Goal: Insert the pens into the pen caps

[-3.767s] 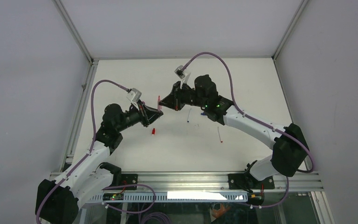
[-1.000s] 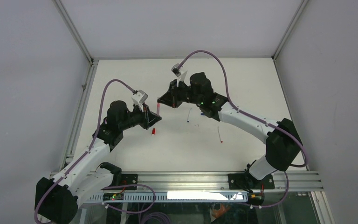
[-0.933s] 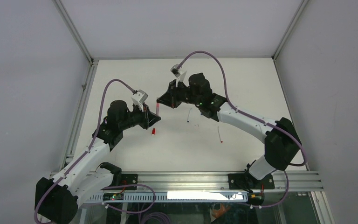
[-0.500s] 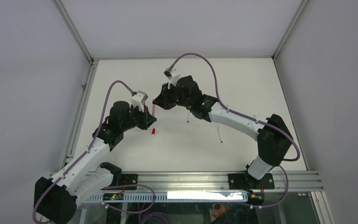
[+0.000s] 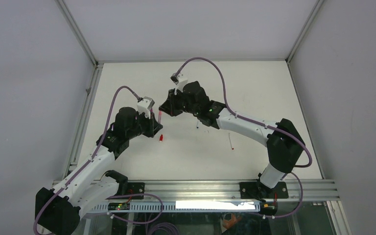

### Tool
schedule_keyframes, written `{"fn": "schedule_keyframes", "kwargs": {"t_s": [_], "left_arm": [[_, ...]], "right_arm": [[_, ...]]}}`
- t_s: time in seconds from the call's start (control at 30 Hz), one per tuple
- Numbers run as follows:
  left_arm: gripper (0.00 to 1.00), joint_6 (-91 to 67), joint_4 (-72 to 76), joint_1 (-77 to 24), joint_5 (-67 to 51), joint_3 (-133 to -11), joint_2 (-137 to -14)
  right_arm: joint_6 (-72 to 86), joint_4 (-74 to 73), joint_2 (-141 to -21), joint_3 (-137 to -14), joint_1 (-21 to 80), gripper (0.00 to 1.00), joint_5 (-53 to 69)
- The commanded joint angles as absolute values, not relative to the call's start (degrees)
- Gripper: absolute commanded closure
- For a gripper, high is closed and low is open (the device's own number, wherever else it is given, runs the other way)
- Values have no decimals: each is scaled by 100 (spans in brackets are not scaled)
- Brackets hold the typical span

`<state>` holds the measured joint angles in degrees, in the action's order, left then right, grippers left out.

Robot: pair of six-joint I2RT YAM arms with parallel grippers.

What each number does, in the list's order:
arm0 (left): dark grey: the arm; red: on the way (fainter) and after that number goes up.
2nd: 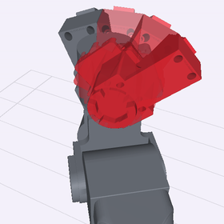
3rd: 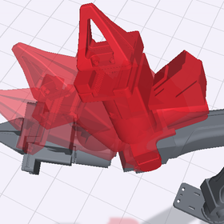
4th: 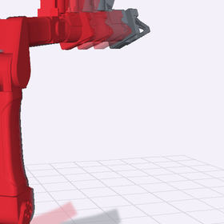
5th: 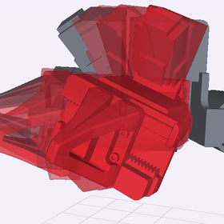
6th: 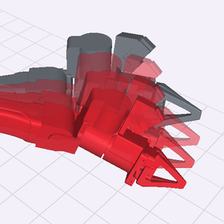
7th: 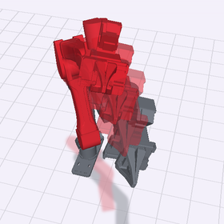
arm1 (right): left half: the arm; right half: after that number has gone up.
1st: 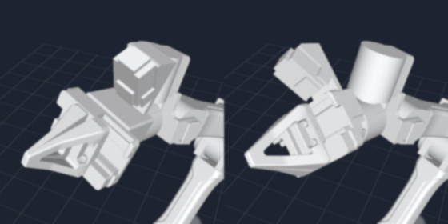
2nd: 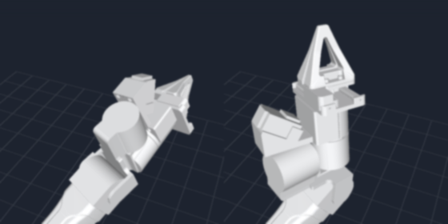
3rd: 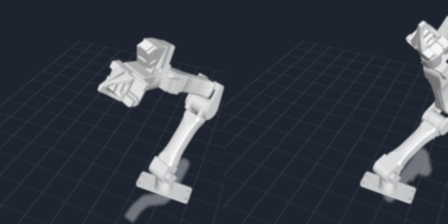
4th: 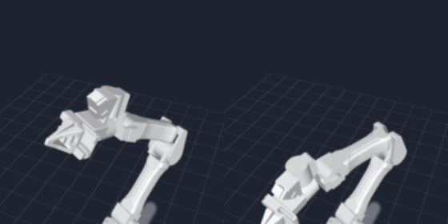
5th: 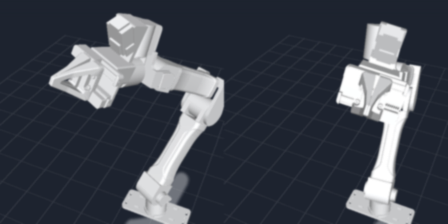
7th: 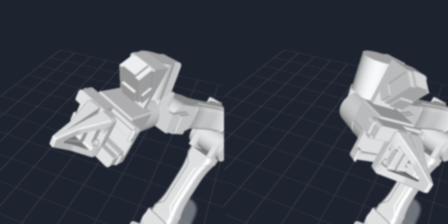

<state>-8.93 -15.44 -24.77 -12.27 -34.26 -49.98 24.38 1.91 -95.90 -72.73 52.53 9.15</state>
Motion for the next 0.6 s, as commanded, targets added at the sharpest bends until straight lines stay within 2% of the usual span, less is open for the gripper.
{"fn": "schedule_keyframes", "kwargs": {"t_s": [0.0,0.17,0.23,0.27,0.57], "left_arm": [[100,-820,1627,-2426,-1781,-4034,-4596],[100,-947,1929,-2419,-2886,-4008,-4893],[100,-1028,2029,-2410,-3253,-4016,-5001],[100,-1061,2074,-2396,-3431,-4024,-5058],[100,-1340,2404,-2167,-3861,-3954,-5250]], "right_arm": [[2252,-1943,-10112,-6515,5713,100,1547],[2252,-1636,-9925,-6225,5713,100,1547],[1742,-1457,-9787,-6095,5715,100,2970],[1714,-1372,-9742,-6022,5705,100,3097],[1708,-1151,-9436,-5711,5609,100,3131]]}}
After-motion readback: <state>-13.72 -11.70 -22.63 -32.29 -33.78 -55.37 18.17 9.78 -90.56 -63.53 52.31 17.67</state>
